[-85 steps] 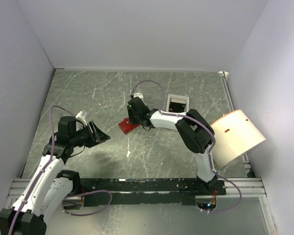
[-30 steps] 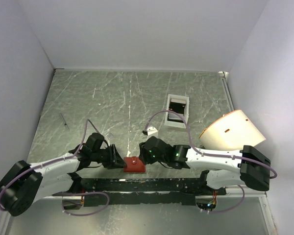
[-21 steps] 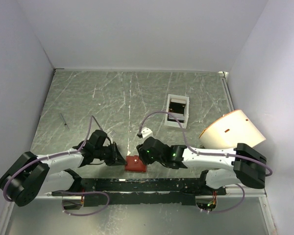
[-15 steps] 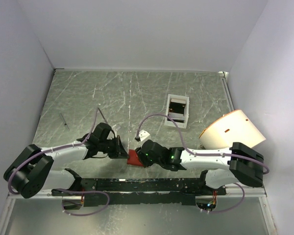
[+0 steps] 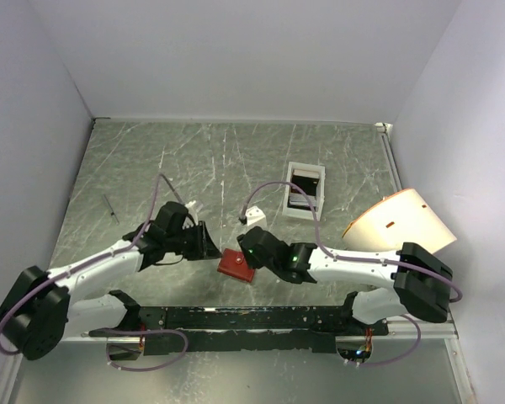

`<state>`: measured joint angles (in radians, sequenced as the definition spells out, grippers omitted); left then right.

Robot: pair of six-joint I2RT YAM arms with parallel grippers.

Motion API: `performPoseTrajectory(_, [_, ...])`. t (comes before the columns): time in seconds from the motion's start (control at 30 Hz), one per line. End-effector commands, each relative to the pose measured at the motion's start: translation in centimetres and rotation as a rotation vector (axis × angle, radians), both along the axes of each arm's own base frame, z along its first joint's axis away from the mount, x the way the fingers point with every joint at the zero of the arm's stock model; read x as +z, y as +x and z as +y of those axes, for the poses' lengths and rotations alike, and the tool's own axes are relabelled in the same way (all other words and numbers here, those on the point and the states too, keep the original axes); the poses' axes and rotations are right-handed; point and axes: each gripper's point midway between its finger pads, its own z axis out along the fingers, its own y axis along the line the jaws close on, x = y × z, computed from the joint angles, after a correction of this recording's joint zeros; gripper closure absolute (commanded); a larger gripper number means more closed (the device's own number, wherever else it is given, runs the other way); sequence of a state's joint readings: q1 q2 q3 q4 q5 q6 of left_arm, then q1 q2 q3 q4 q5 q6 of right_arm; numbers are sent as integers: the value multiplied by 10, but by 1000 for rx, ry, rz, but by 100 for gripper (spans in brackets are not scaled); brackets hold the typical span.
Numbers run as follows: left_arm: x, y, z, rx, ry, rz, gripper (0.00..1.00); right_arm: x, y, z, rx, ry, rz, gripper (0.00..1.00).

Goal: Put the credit cards into the card holder
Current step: Adjust the card holder at the center of the board.

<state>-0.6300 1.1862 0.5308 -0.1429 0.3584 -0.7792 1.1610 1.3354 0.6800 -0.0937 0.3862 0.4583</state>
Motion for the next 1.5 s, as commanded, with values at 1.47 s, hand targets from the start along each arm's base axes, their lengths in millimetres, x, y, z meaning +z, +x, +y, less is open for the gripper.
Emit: performPoseTrajectory(1.47, [-7, -9, -15, 58, -137, 58, 78, -4, -17, 2, -155, 102, 284, 63])
